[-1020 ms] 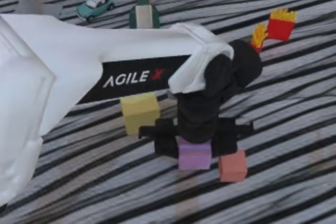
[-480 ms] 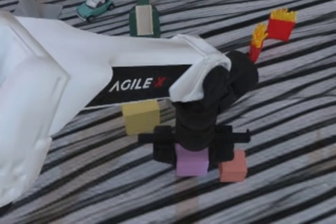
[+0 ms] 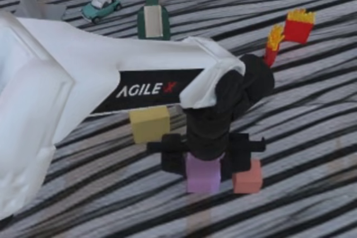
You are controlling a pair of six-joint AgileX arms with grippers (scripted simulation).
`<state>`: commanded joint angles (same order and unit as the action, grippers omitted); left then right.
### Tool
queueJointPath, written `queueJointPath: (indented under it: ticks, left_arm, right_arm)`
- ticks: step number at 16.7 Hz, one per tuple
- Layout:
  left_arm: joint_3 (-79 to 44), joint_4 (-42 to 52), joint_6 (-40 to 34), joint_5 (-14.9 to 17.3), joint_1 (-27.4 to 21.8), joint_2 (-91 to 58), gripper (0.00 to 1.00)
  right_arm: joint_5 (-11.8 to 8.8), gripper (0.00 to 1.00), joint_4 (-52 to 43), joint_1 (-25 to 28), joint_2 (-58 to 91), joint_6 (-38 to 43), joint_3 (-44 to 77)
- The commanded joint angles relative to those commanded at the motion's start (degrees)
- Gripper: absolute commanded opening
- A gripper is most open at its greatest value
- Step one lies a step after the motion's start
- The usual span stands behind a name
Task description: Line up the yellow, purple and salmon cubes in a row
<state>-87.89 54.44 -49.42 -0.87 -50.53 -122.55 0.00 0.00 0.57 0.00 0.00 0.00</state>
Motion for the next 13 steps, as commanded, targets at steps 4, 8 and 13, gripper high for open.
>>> queueJointPath:
  ticks: [4,8,13]
  left_arm:
    - [0.0,0.0,0.0,0.0,0.0,0.0,1.0]
    - [0.0,0.0,0.0,0.0,0.0,0.0,1.0]
    - [-0.9,1.0,0.0,-0.1,-0.2,0.2,1.0]
  right_arm:
    - [0.0,1.0,0.0,0.0,0.0,0.0,0.0]
    - [0.0,1.0,0.0,0.0,0.0,0.0,0.0]
    - [0.0,1.0,0.0,0.0,0.0,0.0,0.0]
